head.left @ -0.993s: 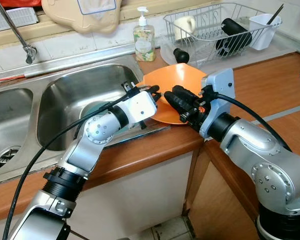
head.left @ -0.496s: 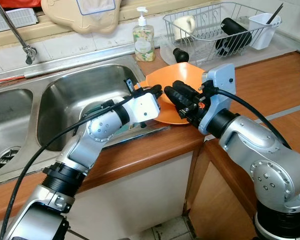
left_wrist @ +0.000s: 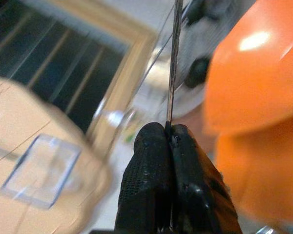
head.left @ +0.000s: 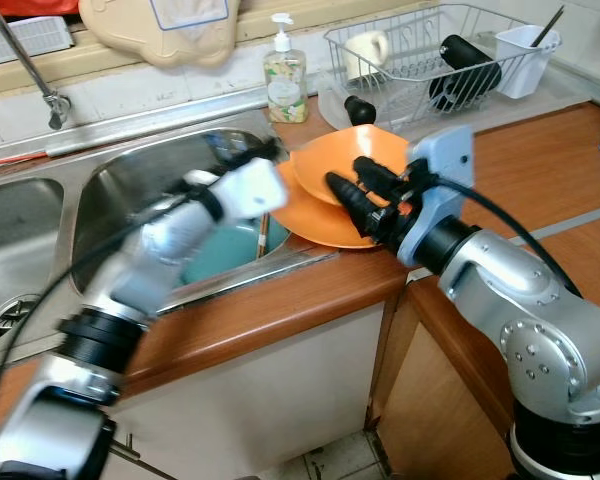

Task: Kitchen organization

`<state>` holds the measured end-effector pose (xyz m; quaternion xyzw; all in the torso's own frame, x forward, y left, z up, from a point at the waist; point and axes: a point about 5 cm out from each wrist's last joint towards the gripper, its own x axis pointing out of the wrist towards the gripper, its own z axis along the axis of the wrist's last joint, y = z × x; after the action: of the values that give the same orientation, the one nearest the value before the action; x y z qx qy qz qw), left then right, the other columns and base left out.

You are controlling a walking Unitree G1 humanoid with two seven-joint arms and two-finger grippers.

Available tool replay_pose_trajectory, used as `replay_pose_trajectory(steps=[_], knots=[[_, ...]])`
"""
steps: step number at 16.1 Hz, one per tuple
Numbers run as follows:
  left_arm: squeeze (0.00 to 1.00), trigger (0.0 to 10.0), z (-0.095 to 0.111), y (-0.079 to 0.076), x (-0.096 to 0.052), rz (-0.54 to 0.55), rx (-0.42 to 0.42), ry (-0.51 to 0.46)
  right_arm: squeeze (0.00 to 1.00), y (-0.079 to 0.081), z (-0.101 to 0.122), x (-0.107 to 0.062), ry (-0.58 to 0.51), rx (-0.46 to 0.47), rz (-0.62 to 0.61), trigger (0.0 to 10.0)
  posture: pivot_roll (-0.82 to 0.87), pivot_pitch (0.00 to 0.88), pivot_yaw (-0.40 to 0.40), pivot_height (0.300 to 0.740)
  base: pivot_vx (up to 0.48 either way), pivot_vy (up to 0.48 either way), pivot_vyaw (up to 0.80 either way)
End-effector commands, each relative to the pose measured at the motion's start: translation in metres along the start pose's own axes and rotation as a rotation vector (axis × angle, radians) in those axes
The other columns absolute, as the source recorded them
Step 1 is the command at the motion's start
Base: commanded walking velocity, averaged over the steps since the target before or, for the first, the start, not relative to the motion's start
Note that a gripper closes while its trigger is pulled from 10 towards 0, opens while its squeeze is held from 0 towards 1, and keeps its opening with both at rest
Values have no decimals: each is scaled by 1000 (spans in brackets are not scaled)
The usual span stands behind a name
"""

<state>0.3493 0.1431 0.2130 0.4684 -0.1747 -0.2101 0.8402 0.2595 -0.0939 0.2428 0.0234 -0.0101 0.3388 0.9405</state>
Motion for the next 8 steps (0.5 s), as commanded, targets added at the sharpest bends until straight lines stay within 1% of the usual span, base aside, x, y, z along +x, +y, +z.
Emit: replay_pose_trajectory(steps=[1,2,4,5,6,8], knots=[[0,0,-8,16,-2,59,31,40,0,8,3,0,-23,-15,49,10000,-63,0,137,740,0,0,0],[0,0,-17,21,-4,67,50,87,0,10,3,0,-22,-23,61,10000,-61,0,138,740,0,0,0],[0,0,-35,23,-8,50,64,176,0,12,2,0,-18,-29,77,10000,-57,0,141,740,0,0,0],[0,0,-48,19,-11,3,61,250,0,14,0,0,-6,-38,96,10000,-55,0,144,740,0,0,0],[0,0,-54,16,-12,-22,66,279,0,15,-1,0,3,-44,108,10000,-52,0,145,740,0,0,0],[0,0,-76,1,-18,-110,27,375,0,23,-12,-3,85,-52,183,10000,-55,0,143,740,0,0,0]])
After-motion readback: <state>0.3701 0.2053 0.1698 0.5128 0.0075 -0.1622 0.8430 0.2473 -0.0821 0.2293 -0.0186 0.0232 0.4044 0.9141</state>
